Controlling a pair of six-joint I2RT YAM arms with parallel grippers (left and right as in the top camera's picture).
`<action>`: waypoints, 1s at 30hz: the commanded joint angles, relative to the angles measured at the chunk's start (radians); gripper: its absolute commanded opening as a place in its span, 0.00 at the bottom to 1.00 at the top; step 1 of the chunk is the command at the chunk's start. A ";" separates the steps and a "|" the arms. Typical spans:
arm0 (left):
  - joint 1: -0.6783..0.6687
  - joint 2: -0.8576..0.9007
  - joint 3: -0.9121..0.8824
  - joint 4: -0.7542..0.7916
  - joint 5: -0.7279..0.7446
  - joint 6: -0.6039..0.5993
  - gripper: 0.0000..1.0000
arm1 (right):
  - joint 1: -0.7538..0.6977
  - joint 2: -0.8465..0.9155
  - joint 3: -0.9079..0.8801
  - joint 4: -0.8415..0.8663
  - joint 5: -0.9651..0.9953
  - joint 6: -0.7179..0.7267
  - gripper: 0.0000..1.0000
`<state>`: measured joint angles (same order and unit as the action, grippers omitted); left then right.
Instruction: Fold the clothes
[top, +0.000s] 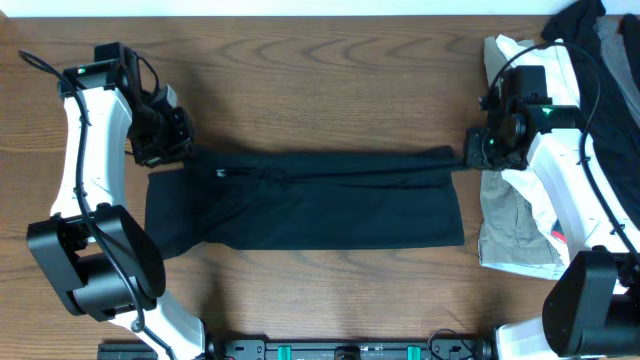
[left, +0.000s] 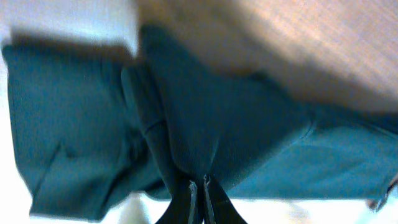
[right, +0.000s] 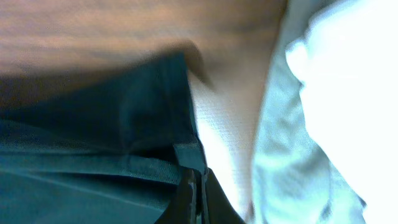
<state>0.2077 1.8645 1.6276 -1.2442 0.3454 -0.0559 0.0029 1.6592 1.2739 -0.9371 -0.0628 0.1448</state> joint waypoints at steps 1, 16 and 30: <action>0.005 -0.013 0.005 -0.060 -0.033 -0.001 0.06 | -0.011 -0.017 0.002 -0.045 0.123 -0.011 0.01; 0.005 -0.013 -0.008 -0.254 -0.037 -0.001 0.06 | -0.013 -0.017 -0.006 -0.216 0.145 -0.012 0.04; 0.005 -0.013 -0.210 -0.234 -0.074 -0.002 0.06 | -0.013 -0.017 -0.027 -0.243 0.145 -0.013 0.06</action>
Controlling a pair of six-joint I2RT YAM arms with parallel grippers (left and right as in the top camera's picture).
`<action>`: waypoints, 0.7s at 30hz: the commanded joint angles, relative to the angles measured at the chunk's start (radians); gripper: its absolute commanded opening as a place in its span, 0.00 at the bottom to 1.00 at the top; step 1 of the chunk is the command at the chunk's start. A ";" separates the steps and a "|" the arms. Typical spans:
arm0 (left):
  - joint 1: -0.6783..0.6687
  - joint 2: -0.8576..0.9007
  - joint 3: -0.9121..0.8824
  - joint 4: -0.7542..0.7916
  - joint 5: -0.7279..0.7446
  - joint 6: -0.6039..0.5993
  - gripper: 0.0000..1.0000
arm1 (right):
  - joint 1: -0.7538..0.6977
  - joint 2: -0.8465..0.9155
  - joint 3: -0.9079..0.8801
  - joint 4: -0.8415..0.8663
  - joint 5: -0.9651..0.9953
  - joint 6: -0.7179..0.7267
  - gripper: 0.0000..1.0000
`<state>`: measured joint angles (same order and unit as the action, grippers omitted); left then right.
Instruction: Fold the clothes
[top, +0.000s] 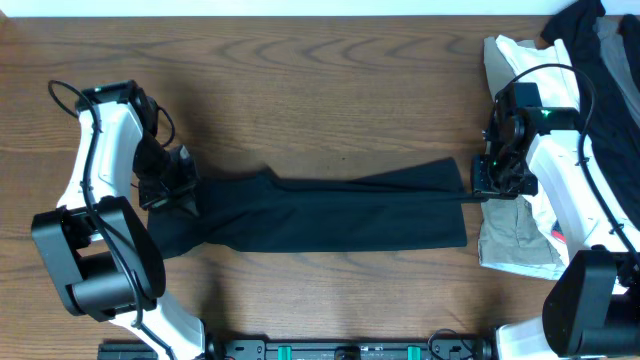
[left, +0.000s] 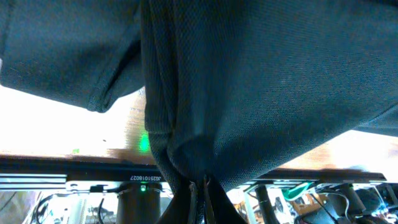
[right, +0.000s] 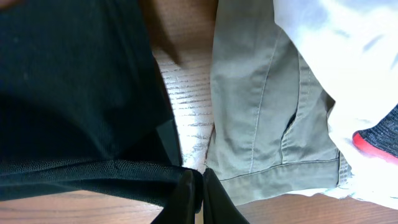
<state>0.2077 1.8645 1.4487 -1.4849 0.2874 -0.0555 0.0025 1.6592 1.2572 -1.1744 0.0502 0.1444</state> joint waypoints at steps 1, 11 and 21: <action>0.005 -0.013 -0.041 0.013 -0.017 -0.002 0.06 | -0.013 -0.017 -0.010 -0.008 0.032 -0.012 0.10; 0.005 -0.013 -0.093 0.029 -0.051 -0.018 0.06 | -0.013 -0.017 -0.010 -0.034 0.028 -0.030 0.14; 0.004 -0.013 -0.110 0.012 -0.053 -0.022 0.06 | -0.008 -0.017 -0.010 -0.015 -0.014 -0.064 0.13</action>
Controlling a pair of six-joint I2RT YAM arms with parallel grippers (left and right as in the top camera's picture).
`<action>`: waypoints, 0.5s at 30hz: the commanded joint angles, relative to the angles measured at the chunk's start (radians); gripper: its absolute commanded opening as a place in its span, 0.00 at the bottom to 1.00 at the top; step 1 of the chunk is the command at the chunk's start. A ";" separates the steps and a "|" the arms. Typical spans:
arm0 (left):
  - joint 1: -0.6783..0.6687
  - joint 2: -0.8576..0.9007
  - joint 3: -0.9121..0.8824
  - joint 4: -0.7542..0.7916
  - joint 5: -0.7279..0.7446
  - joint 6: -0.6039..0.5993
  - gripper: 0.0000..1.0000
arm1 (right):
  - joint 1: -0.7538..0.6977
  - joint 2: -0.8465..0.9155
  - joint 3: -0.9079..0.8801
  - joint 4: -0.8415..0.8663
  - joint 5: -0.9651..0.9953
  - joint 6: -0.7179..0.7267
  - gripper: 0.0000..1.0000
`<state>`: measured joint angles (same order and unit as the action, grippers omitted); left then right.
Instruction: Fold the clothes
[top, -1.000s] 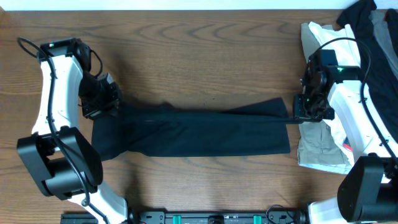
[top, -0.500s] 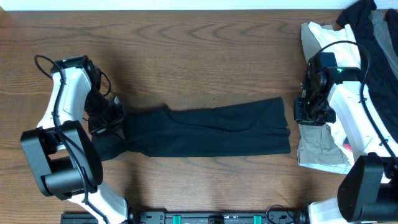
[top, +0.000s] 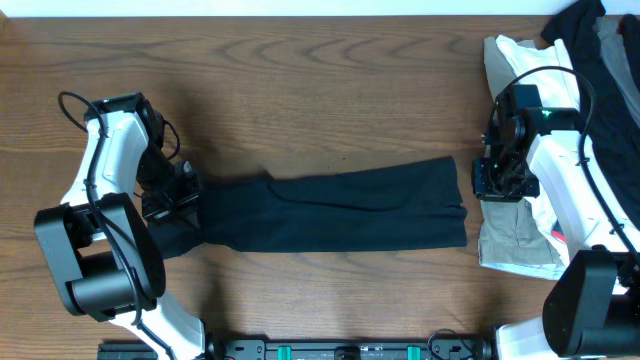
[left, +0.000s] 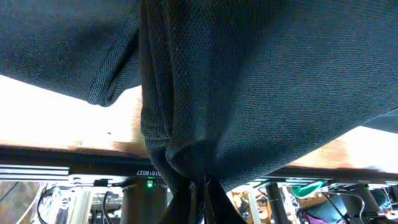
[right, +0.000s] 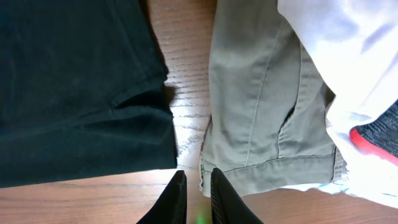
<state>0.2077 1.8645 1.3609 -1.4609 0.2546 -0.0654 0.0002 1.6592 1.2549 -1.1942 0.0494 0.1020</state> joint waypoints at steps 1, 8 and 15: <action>0.004 -0.013 -0.026 -0.012 -0.021 -0.012 0.06 | -0.006 -0.017 -0.008 0.006 -0.013 -0.022 0.13; 0.004 -0.013 -0.085 0.057 -0.127 -0.094 0.09 | -0.006 -0.017 -0.008 0.008 -0.013 -0.022 0.13; 0.004 -0.015 -0.101 0.097 -0.136 -0.124 0.27 | -0.006 -0.017 -0.008 0.008 -0.013 -0.029 0.14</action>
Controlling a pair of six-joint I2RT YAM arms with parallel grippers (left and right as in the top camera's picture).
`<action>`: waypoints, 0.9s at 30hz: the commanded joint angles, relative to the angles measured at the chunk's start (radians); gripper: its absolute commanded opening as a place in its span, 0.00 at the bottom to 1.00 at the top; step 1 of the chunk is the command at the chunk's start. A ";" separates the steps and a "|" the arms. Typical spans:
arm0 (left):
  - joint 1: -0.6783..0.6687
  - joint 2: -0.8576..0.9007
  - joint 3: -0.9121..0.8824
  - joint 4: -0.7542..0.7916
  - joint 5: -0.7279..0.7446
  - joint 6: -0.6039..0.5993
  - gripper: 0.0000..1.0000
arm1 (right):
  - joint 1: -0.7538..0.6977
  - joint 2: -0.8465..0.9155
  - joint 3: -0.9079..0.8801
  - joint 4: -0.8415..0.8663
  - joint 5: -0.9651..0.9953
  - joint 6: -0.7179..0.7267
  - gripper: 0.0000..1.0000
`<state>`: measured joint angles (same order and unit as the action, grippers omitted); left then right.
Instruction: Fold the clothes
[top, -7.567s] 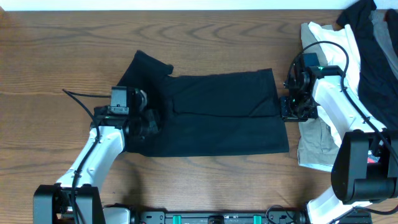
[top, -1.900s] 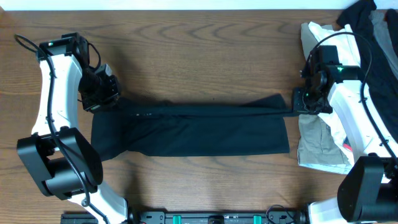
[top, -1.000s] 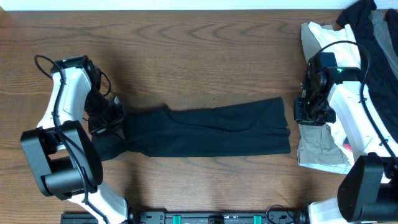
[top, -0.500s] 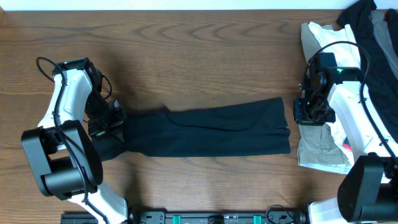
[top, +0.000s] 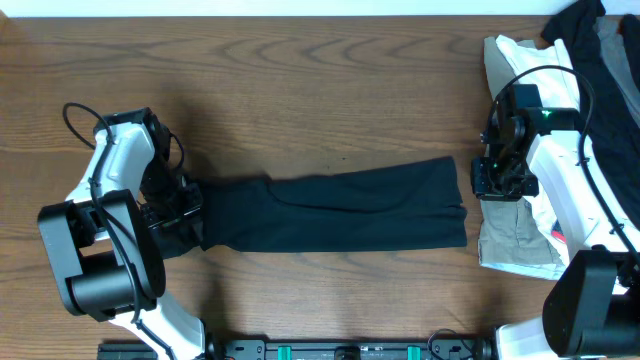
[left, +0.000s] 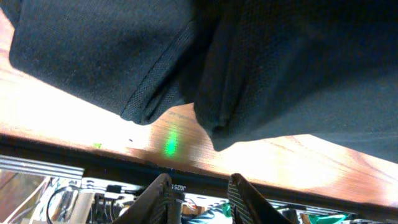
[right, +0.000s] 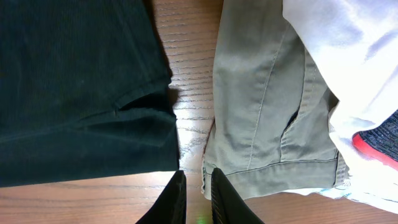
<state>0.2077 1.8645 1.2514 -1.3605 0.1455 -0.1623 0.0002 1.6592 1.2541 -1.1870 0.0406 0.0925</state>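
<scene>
A black garment (top: 340, 210) lies folded lengthwise across the middle of the wooden table (top: 300, 80), long and narrow. My left gripper (top: 188, 208) is at its left end, open, with the dark cloth (left: 261, 68) lying on the wood just beyond the fingers and nothing between them (left: 202, 200). My right gripper (top: 487, 183) is just off the garment's right end. It stands open by a narrow gap (right: 196, 200) over bare wood, and the black corner (right: 81, 93) lies flat to its left.
A pile of other clothes sits at the right edge: khaki trousers (right: 261, 112) next to my right fingers, white cloth (top: 520, 60) and dark clothes (top: 590, 40) behind. The table's front rail (left: 186, 186) shows under the left gripper.
My left gripper was shut on a bunch of the garment's left end. It is now open and the cloth lies loose on the table. The right gripper has not changed.
Both grippers were shut on the ends of the garment's far edge, stretched between them. Then they held that edge nearer the front, laid over the rest. Then the right gripper was open, and now the left is too.
</scene>
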 joint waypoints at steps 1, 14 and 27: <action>0.004 -0.022 0.021 -0.010 -0.023 -0.027 0.21 | -0.006 -0.017 -0.007 0.001 -0.005 -0.020 0.14; -0.079 -0.282 0.087 0.191 0.183 0.034 0.06 | -0.006 -0.017 -0.007 0.009 -0.008 -0.020 0.12; -0.119 -0.123 -0.164 0.428 0.156 0.033 0.06 | -0.006 -0.017 -0.007 0.042 -0.121 -0.058 0.23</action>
<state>0.0887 1.7065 1.1343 -0.9733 0.3183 -0.1478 0.0002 1.6592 1.2533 -1.1538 -0.0341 0.0505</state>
